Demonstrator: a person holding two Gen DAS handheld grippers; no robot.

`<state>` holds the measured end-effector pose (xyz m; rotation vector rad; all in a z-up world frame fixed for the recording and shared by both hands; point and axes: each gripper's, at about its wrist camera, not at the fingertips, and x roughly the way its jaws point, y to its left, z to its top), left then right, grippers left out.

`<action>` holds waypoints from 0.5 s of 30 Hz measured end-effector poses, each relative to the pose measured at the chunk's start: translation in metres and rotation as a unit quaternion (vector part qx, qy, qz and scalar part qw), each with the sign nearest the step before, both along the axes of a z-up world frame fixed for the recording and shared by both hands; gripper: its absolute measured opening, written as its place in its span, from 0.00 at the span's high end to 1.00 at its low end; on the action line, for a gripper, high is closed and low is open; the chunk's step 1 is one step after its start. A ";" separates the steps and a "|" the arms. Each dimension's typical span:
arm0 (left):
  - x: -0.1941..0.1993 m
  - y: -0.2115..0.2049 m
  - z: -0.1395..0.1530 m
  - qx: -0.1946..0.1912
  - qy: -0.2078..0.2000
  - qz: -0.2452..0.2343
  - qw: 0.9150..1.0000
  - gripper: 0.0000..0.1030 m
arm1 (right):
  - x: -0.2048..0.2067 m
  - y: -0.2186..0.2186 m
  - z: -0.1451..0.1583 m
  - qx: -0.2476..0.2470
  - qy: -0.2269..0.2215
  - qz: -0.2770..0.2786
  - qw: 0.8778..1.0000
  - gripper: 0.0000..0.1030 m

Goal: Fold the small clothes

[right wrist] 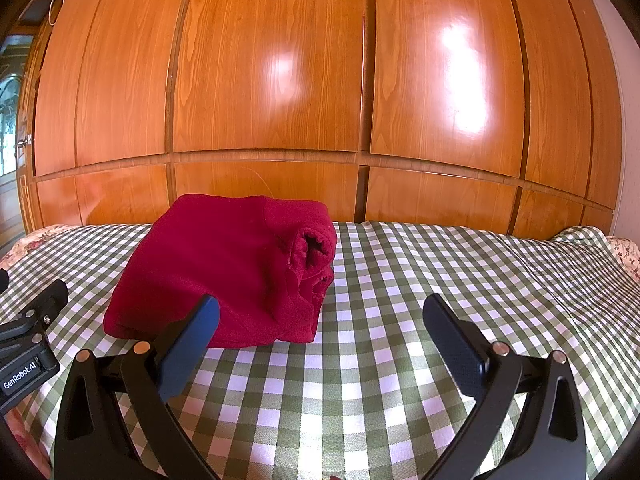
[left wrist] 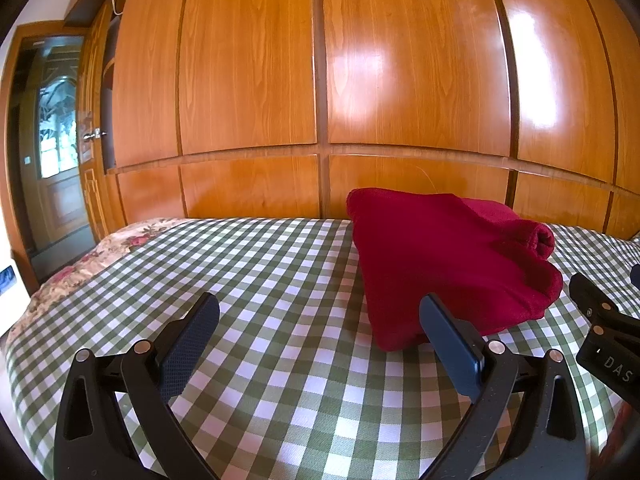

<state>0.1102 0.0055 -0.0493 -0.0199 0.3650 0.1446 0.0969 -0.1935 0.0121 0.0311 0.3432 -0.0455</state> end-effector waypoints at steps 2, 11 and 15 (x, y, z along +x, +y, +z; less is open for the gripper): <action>0.000 0.002 0.000 -0.004 0.001 -0.001 1.000 0.04 | 0.000 0.000 0.000 0.000 0.000 0.000 1.000 0.02; 0.002 0.003 -0.001 -0.005 0.006 -0.001 1.000 0.04 | 0.000 0.000 -0.001 0.000 0.002 0.000 1.000 0.02; 0.005 0.006 -0.003 -0.008 0.013 -0.002 1.000 0.04 | -0.001 -0.001 -0.002 0.002 0.004 -0.001 1.000 0.02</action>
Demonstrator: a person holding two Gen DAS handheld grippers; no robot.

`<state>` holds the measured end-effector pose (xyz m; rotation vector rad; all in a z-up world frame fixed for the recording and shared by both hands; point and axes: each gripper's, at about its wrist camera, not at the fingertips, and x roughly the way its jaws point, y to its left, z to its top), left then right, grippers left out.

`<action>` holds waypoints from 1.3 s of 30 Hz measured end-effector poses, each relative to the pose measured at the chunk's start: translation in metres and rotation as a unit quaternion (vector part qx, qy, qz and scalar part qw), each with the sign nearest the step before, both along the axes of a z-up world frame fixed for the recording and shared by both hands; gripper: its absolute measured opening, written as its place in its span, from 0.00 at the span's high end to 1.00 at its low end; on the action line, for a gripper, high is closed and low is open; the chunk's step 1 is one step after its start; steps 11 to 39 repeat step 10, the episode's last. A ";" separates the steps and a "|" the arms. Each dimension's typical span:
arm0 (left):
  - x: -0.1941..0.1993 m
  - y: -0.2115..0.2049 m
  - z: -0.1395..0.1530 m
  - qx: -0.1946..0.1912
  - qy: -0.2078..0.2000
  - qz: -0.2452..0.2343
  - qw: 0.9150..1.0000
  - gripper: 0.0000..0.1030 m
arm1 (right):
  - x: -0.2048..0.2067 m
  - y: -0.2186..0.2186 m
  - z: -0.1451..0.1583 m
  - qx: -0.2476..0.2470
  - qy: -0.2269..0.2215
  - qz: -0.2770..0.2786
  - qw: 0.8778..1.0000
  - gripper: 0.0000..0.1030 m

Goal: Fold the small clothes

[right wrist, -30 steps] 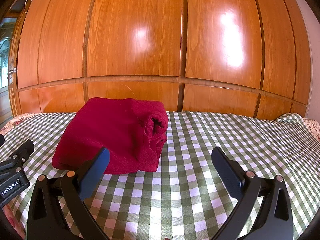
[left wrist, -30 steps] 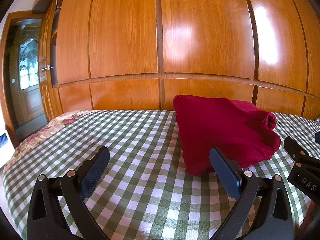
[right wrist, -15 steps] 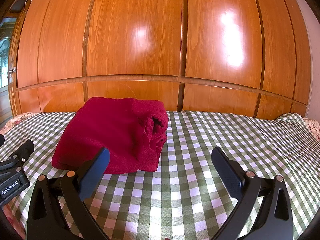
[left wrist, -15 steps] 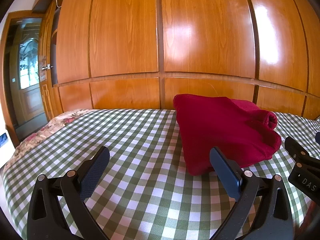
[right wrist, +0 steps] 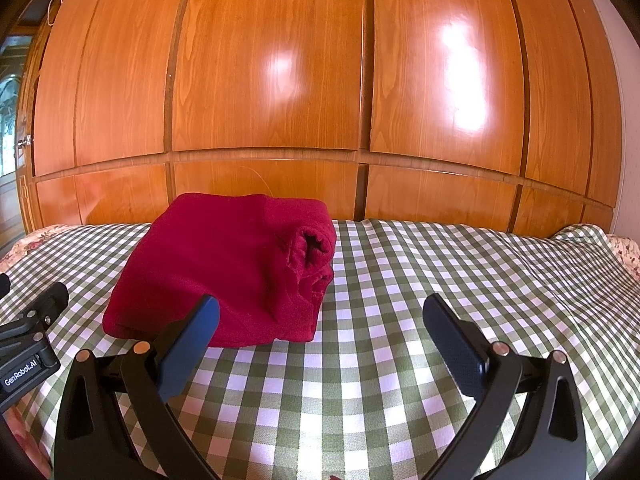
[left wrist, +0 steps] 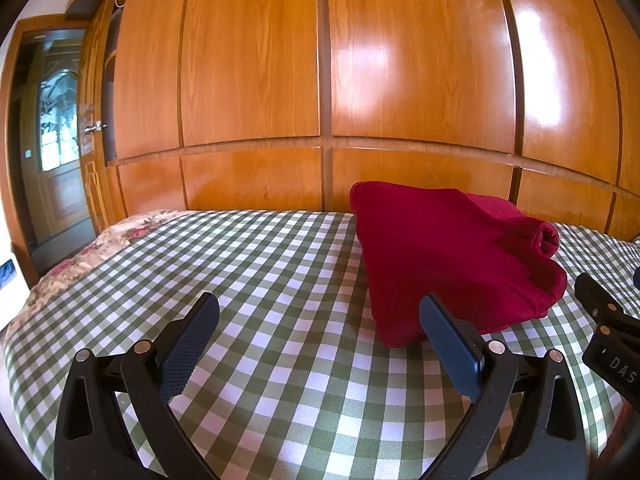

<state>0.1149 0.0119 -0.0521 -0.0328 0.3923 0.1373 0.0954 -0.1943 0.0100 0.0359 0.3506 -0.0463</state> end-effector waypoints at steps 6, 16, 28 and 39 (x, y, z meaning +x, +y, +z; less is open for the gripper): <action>0.005 0.003 -0.003 -0.003 0.015 -0.002 1.000 0.04 | 0.001 0.000 0.000 0.000 0.001 0.000 1.000 0.02; 0.006 0.004 -0.003 -0.003 0.016 -0.003 1.000 0.04 | 0.002 0.000 0.000 0.001 0.002 0.000 1.000 0.02; 0.006 0.004 -0.003 -0.003 0.016 -0.003 1.000 0.04 | 0.002 0.000 0.000 0.001 0.002 0.000 1.000 0.02; 0.006 0.004 -0.003 -0.003 0.016 -0.003 1.000 0.04 | 0.002 0.000 0.000 0.001 0.002 0.000 1.000 0.02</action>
